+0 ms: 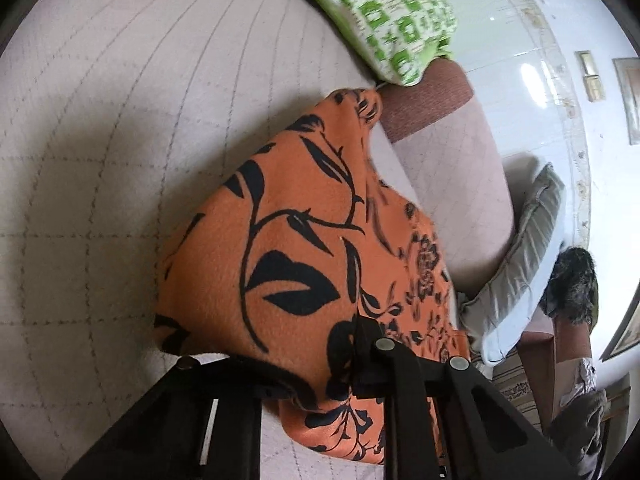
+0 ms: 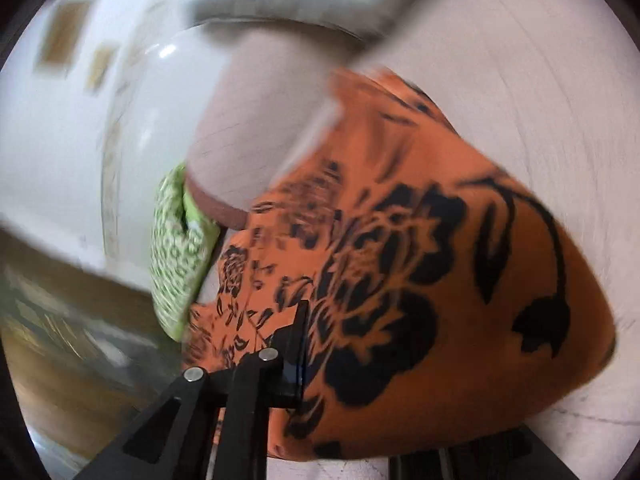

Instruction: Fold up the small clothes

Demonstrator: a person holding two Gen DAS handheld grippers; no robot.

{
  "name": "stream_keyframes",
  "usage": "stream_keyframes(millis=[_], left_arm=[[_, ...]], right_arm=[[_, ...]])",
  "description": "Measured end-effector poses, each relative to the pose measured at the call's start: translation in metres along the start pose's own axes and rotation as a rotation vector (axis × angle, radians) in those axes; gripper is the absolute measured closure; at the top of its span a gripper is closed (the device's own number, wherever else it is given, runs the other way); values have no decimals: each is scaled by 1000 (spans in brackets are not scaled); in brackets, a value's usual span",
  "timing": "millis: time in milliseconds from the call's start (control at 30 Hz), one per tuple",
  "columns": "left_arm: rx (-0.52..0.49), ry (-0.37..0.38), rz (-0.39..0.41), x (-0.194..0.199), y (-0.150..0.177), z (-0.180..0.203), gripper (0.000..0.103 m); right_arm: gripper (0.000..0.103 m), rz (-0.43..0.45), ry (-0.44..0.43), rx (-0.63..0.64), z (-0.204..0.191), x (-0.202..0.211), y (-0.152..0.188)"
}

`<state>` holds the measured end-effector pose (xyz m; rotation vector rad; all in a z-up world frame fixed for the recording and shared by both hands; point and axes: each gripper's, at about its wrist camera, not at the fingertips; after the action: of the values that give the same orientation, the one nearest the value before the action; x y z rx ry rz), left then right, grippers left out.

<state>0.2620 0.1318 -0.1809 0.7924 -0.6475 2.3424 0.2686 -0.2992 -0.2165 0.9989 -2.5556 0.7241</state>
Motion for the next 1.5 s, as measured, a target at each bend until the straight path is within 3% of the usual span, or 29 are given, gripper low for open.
stream_keyframes(millis=[167,300,400,500,567,600,633,700,767,800,833,867,967,1100,1267,1333,1433,1500], left_arm=[[-73,5,9,27,15,4,85],[-58,-9,-29,47,31,-9,85],[-68,-51,-57,56,45,-22,83],[-72,-139,-89,45,55,-34,72],[-53,-117,-90,41,51,-38,67],[-25,-86,-102,41,45,-39,55],[-4,-55,-113,40,42,-40,42],[40,-12,-114,38,38,-44,39],[47,-11,-96,39,37,-44,41],[35,-23,-84,40,37,-42,53],[10,-48,-67,41,37,-39,72],[-21,-79,-48,42,38,-35,76],[-74,-114,-13,41,43,-27,78],[-103,-130,15,38,47,-18,79],[-242,-140,97,56,54,4,80],[-306,-144,125,64,63,22,81],[-408,-135,155,76,76,50,82],[-488,-131,166,83,87,75,82]], right_arm=[[90,55,53,197,-38,27,9],[90,26,89,248,-51,46,22],[90,-31,113,224,-36,68,37],[86,-186,194,138,-7,62,49],[82,-240,208,20,9,58,51],[81,-256,193,-39,12,61,51],[81,-268,190,-49,9,64,51],[81,-297,202,9,-5,72,52],[81,-345,222,71,-19,82,56],[80,-374,219,96,-25,86,58],[80,-400,189,128,-32,90,60],[80,-415,143,166,-42,92,62],[81,-346,33,300,-70,100,64],[81,-302,-35,360,-87,52,56],[81,-402,-56,250,-77,-29,70],[91,-494,-31,148,-52,-61,79],[87,-532,-107,-37,-35,-54,62],[87,-528,-141,-85,-25,-38,47]])
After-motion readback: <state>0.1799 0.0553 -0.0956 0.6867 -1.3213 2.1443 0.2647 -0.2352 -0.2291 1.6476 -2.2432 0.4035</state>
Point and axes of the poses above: each gripper's, at about its wrist camera, not at the fingertips, and x roughly against the way its jaws point, z to its right, y to its underside, and after that the axes turned 4 degrees about -y, right-handed
